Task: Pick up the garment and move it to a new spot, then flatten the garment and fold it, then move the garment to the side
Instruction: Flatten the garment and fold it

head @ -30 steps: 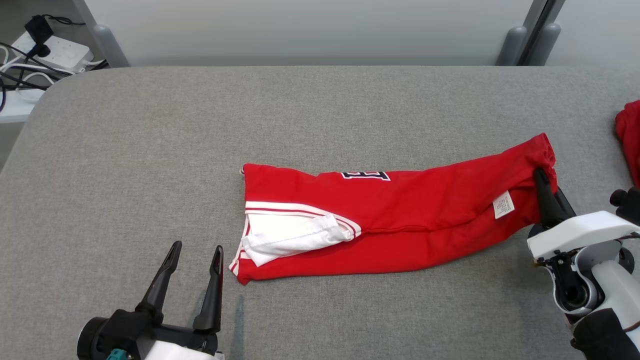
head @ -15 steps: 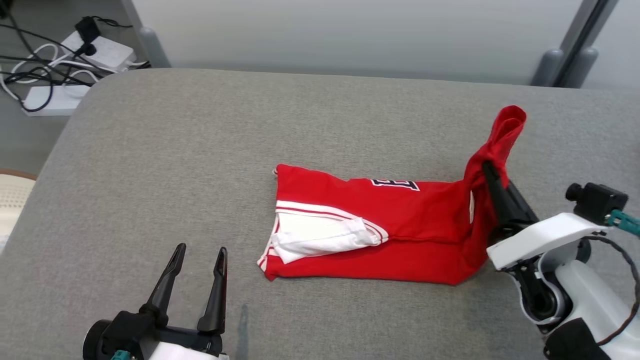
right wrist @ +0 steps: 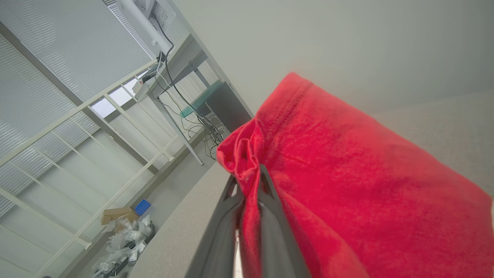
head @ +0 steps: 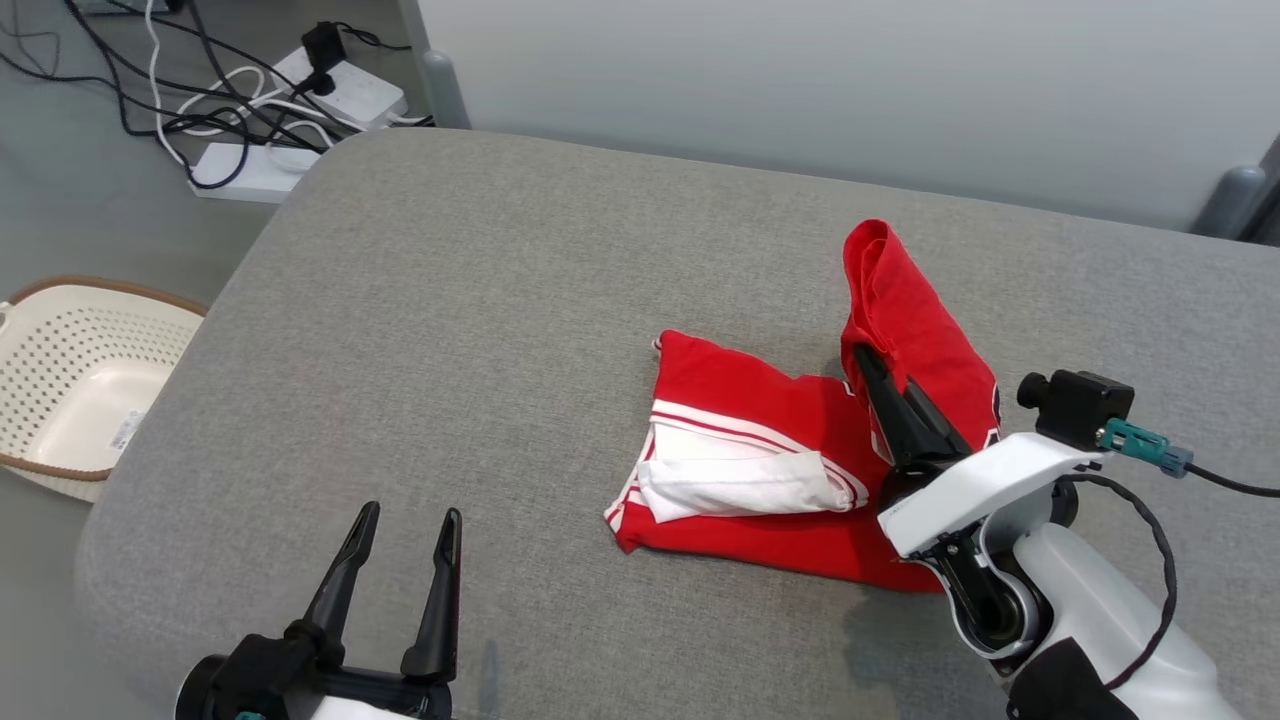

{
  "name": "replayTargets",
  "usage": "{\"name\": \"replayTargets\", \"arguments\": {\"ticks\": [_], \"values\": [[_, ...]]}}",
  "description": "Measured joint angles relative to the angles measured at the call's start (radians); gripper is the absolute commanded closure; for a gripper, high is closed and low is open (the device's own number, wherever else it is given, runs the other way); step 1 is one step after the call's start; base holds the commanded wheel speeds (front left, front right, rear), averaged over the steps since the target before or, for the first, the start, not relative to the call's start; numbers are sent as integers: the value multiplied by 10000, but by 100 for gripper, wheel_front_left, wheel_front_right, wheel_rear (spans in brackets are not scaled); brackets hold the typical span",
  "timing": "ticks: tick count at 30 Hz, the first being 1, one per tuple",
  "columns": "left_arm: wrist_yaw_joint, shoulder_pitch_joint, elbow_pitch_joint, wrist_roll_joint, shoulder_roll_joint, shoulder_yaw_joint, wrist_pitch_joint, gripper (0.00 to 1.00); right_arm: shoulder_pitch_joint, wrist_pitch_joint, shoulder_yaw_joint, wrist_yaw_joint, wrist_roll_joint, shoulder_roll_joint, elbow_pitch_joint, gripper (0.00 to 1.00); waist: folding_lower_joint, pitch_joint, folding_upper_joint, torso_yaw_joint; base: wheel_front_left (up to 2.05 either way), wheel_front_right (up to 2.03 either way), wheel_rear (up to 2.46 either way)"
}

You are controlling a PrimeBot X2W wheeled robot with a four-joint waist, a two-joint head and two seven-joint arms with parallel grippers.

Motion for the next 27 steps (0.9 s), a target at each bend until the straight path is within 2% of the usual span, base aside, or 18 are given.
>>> {"name": "replayTargets", "arguments": {"ticks": [11, 24, 25, 26, 27], "values": [[33, 3, 88, -125, 0, -176, 0, 0, -496, 0, 339, 0, 4, 573, 727, 100, 0, 0, 0, 858, 0, 0, 0], [121, -1, 221, -198, 2, -236, 0, 0, -684, 0, 1139, 0, 221, 1124, 2648, 100, 0, 174, 0, 1562, 0, 0, 0], [121, -2, 230, -198, 0, -253, 0, 0, -717, 0, 1187, 0, 288, 1141, 2692, 79, 0, 185, 0, 1588, 0, 0, 0], [121, -2, 240, -198, 0, -268, 0, 0, -769, 0, 1262, 0, 353, 1168, 2759, 53, 0, 193, 0, 1611, 0, 0, 0], [121, -2, 242, -198, 0, -276, 0, 0, -800, 0, 1283, 0, 385, 1202, 2800, 0, 0, 200, 0, 1626, 0, 0, 0]]}}
